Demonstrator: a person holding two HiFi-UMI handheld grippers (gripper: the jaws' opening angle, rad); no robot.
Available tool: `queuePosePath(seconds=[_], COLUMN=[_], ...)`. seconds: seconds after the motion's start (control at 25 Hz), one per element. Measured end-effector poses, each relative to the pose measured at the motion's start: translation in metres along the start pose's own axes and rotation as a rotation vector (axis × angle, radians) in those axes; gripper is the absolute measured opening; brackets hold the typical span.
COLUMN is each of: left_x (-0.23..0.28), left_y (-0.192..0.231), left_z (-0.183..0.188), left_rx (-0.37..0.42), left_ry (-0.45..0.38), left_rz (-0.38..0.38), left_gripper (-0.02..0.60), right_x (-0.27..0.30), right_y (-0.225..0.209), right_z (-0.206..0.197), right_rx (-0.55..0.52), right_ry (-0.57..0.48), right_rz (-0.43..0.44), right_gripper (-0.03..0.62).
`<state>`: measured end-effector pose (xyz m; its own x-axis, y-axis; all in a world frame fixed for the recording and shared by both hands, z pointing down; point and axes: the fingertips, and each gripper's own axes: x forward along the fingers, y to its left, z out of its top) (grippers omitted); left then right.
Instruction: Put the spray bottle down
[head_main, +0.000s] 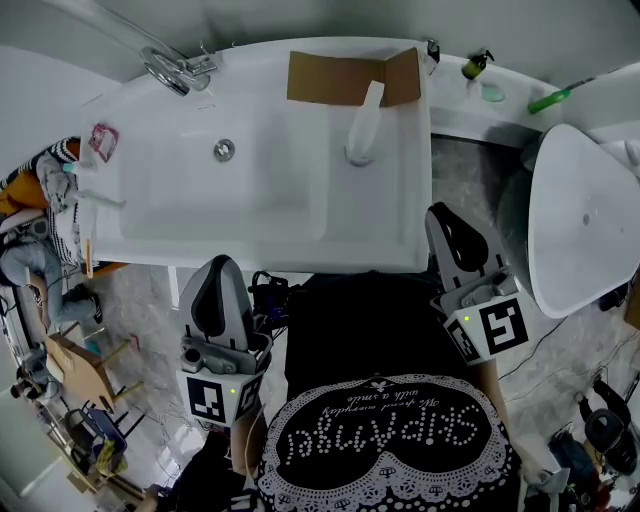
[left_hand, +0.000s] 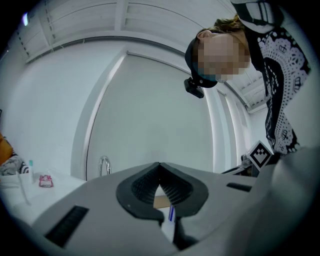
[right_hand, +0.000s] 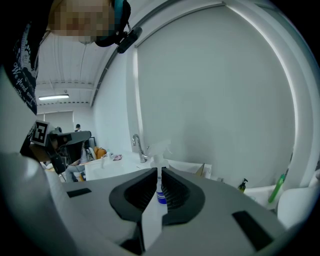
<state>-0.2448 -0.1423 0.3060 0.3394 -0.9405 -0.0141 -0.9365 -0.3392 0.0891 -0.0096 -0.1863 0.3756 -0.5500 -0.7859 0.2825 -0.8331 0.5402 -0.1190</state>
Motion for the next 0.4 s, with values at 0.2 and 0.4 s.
queuePosePath(seconds=[0.2,0.4], left_x=[-0.0002,-0.0013], left_y=[0.0026,0.0024], left_z=[0.0015,-0.0001], left_rx=[-0.024,-0.024], left_ry=[-0.013,-0.011], left_rz=[0.005,0.012], left_gripper=[0.005,0.005], right_x=[0.0007,0.0003], right_y=[0.0007,0.0013], right_z=[0.0004,-0.0002], right_rx=[0.0,0.0], right_ry=[0.0,-0.003], right_rz=[0.003,0.005], right_gripper=[0.04,0.04])
